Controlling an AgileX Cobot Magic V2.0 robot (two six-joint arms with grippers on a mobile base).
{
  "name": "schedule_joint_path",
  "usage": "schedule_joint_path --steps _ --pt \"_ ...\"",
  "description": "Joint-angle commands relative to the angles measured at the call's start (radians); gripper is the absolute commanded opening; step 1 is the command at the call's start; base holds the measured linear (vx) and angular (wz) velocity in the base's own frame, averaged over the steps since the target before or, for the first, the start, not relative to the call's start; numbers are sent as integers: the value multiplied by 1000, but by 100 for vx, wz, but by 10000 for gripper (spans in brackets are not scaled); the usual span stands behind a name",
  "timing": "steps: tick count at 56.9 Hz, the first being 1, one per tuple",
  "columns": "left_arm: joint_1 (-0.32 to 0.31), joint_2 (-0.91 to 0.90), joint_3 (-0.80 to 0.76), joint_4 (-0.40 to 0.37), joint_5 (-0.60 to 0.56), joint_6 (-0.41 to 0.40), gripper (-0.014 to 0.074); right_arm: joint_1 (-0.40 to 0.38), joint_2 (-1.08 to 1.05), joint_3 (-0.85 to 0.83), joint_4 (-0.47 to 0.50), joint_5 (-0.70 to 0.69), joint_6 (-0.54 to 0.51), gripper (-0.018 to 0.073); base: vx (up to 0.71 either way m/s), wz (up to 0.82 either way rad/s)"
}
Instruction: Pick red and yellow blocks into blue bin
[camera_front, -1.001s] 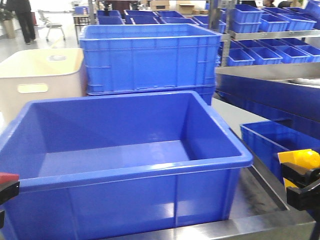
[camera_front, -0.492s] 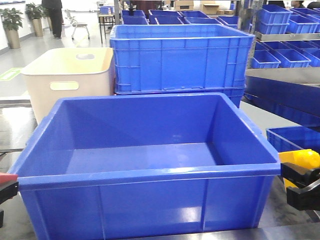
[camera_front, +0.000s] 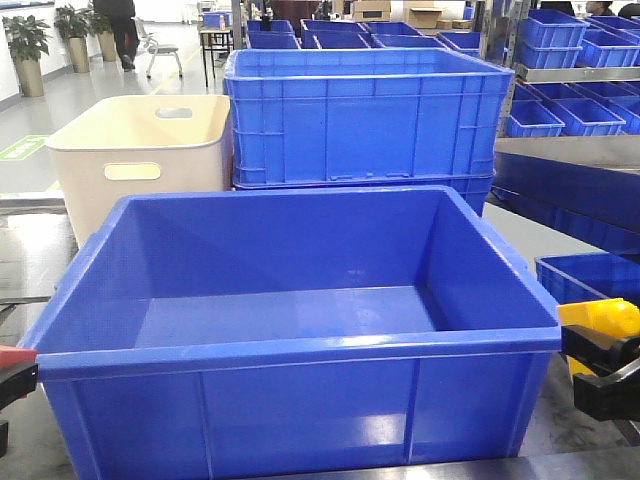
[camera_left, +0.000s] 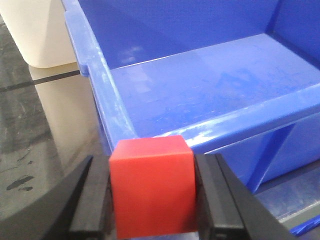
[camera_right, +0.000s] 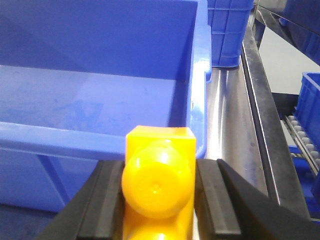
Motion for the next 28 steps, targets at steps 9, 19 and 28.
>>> schedule_joint_path --steps 9,19,28 --pt "0 -5 -29 -13 -74 -8 2 -3 -10 -31 -2 -87 -12 -10 0 0" --pt "0 -5 -29 -13 -74 -8 2 -3 -10 -31 -2 -87 -12 -10 0 0" --pt "0 -5 -29 -12 -81 -8 2 -3 -10 -31 -2 -87 -11 -10 0 0"
